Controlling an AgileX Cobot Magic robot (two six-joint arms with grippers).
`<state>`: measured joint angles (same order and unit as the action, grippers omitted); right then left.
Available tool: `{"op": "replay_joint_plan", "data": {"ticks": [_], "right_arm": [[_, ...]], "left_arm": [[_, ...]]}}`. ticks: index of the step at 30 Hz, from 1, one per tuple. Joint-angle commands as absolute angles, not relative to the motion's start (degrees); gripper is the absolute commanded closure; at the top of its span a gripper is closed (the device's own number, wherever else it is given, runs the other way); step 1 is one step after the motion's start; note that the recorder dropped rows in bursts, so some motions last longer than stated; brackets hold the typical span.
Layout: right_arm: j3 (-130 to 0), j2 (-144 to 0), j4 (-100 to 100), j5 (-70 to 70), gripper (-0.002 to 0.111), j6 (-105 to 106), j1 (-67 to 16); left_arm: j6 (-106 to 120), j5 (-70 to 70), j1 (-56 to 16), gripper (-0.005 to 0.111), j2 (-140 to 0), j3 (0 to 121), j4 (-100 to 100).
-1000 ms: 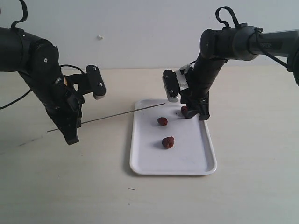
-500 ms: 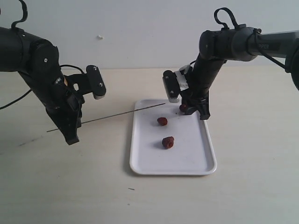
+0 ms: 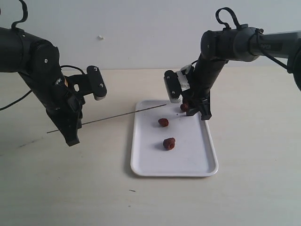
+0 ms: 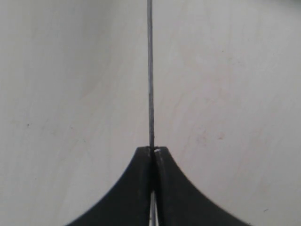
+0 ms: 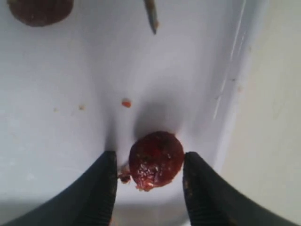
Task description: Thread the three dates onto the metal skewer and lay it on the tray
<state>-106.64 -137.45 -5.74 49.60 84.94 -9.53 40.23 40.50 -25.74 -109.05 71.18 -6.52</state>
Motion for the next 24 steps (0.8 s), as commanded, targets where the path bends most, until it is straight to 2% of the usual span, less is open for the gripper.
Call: {"op": "replay_joint_plan", "data": {"ticks": [1, 15, 21, 24], "right_arm": [[-106.40, -138.63, -6.08, 51.23, 0.062, 85.74, -9.39], [-106.40, -138.75, -6.92, 52.73, 0.062, 89.54, -9.39], [-106.40, -138.75, -6.92, 51.32, 0.050, 90.94, -9.39], [-106.40, -138.75, -6.92, 50.91, 0.049, 92.48, -9.39]], "left_arm": [[40.25, 40.11, -25.73, 0.107, -109.06, 71.04, -6.56], [40.25, 39.90, -25.73, 0.107, -109.06, 71.04, -6.56], [40.25, 39.75, -25.73, 0.107, -109.06, 71.04, -6.56], [40.25, 39.75, -25.73, 0.107, -109.06, 71.04, -6.56]]}}
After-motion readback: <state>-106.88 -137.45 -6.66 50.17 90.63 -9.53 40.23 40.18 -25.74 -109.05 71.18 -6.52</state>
